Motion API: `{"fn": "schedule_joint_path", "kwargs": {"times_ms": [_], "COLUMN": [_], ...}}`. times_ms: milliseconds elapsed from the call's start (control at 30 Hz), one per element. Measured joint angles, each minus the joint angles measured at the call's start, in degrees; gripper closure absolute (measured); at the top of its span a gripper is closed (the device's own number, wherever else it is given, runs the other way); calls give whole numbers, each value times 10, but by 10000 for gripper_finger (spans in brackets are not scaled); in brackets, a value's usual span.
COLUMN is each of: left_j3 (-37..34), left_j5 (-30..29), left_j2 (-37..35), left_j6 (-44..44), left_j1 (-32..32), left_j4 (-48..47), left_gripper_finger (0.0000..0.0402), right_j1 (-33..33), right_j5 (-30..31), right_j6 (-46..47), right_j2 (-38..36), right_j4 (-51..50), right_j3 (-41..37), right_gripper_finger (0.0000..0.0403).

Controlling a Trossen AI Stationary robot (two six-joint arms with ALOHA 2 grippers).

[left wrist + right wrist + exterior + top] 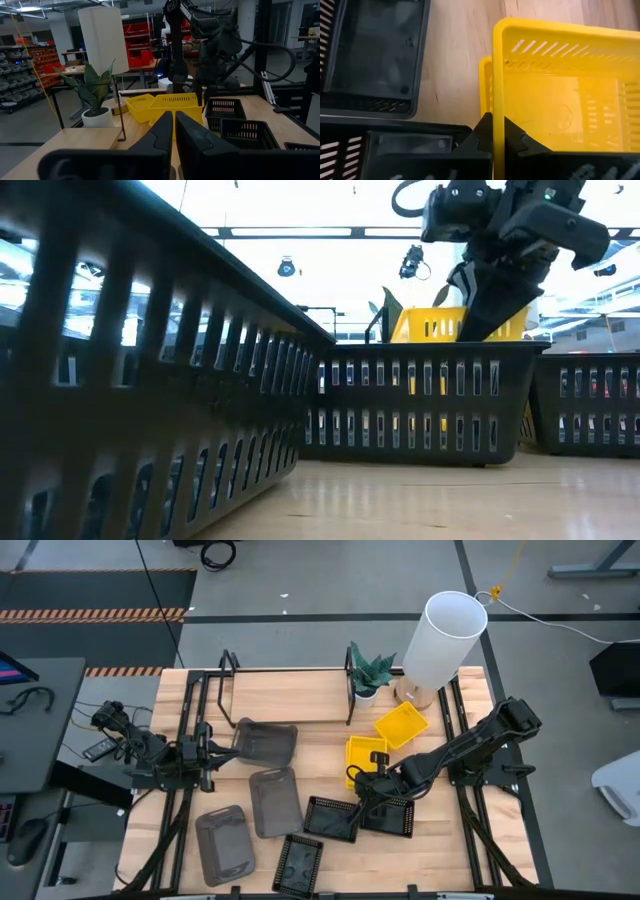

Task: Stack baskets on shelf by color
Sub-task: Stack the bottom left yellow basket on top of the bottom right yellow basket

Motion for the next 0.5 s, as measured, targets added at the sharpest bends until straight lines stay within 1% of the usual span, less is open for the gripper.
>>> {"fn": "schedule_joint_path", "kwargs": {"times_ms": [233, 500], "left_j3": [0, 0], "left_j5": [0, 0], "left_j2": [0, 0], "left_j6": [0, 0], "left_j1": [0, 0], "left_j4": [0, 0], "left_gripper_finger": [366, 374], "right_j1": [0, -1], "right_j5": [-11, -13], "right_j6": [-1, 9], "right_j2": [0, 0], "right_j4": [34, 38], "right_j3": [-22, -23], "right_gripper_finger": [395, 351]}}
